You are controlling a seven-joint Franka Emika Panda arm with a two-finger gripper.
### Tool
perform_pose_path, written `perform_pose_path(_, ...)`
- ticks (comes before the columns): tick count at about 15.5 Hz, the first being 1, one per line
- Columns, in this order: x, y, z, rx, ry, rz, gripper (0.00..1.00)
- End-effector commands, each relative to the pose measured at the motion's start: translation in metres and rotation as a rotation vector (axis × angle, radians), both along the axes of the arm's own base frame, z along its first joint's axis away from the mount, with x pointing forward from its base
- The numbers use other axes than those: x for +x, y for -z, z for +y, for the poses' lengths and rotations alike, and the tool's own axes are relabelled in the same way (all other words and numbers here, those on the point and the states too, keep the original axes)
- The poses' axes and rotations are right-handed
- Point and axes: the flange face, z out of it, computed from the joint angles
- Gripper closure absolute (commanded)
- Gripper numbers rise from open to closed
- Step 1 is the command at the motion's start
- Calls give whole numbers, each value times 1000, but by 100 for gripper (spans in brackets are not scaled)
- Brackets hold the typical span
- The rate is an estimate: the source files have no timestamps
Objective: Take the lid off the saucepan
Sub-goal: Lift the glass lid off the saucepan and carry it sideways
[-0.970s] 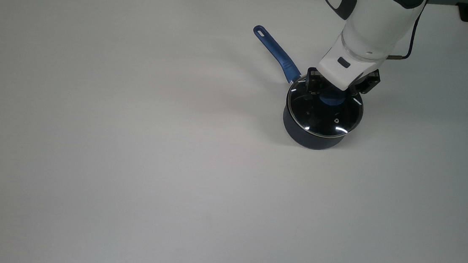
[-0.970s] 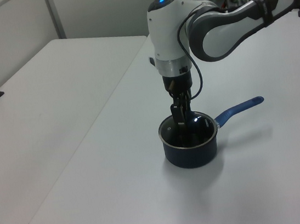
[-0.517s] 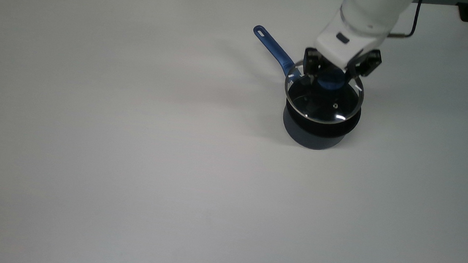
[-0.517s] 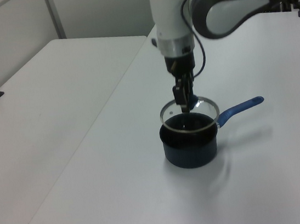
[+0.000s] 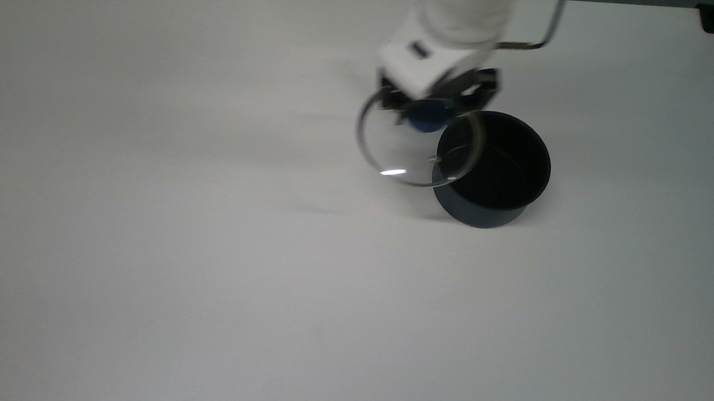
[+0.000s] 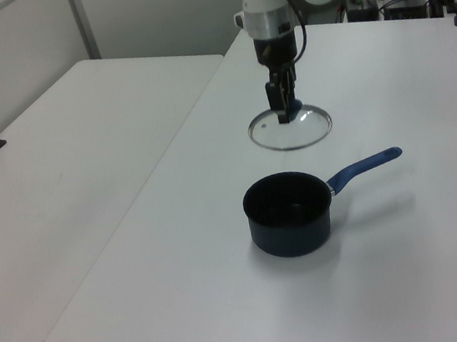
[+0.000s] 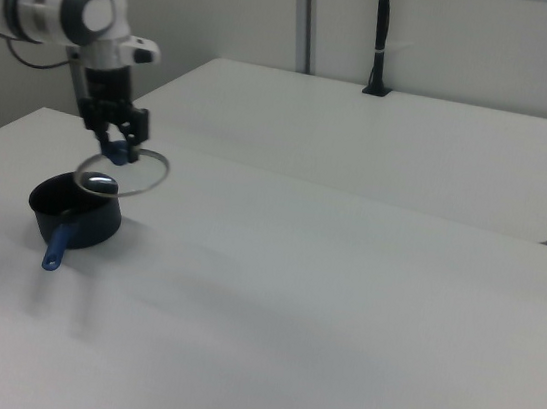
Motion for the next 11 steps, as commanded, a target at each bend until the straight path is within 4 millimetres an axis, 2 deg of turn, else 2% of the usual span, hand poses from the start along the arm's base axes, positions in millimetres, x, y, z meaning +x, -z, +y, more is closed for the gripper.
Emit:
perform_pose_path(1, 6, 3, -64, -10, 0, 29, 47)
perform_pose_path(6, 15, 19, -147, -20, 20, 52, 47)
perform_pose_path(9, 19, 38, -182, -29, 32, 33, 47)
perform_pose_path(11, 19, 53, -191, -47, 34, 20, 47)
